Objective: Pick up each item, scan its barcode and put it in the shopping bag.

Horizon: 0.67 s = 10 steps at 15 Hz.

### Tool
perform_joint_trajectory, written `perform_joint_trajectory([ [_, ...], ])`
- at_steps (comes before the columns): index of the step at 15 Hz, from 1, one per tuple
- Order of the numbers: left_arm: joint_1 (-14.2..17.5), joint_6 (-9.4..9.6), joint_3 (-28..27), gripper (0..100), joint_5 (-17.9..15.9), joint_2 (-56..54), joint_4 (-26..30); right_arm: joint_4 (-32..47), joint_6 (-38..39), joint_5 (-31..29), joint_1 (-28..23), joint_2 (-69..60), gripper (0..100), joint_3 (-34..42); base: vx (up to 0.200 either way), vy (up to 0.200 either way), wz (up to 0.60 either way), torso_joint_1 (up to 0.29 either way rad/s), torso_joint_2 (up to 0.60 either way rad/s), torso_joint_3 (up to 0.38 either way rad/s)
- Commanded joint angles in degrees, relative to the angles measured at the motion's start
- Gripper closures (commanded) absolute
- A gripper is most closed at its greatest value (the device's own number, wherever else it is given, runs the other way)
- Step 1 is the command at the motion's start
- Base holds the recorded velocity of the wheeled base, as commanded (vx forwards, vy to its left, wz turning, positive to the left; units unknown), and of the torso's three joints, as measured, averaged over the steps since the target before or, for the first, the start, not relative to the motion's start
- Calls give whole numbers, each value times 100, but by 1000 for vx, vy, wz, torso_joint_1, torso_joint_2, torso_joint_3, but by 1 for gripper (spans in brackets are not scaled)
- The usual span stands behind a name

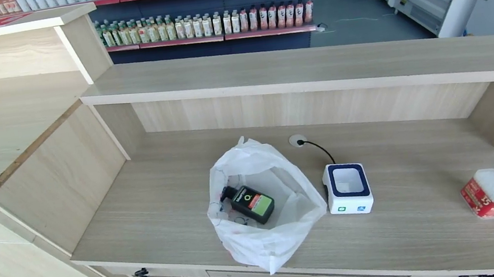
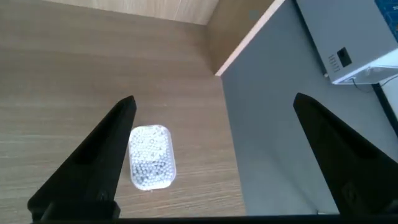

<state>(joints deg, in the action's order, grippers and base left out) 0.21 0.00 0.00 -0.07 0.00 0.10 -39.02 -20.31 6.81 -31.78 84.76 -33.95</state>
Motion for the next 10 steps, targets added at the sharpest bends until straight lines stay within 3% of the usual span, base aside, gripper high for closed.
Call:
perform_joint_trajectory([
  [1, 6, 0, 0, 0, -1, 0, -1, 193, -17, 66, -250, 673, 0, 249, 0, 0, 0, 0, 0, 0],
  [3, 6, 0, 0, 0, -1, 0, -1, 773, -307, 83, -355, 849, 0, 213, 0, 0, 0, 0, 0, 0],
  [7, 6, 0, 0, 0, -1, 0, -1, 844, -650, 426, -962, 392, 0, 477, 0, 0, 0, 0, 0, 0],
  [10, 6, 0, 0, 0, -1, 0, -1, 879, -694, 479, -1049, -12, 0, 811, 0, 0, 0, 0, 0, 0],
])
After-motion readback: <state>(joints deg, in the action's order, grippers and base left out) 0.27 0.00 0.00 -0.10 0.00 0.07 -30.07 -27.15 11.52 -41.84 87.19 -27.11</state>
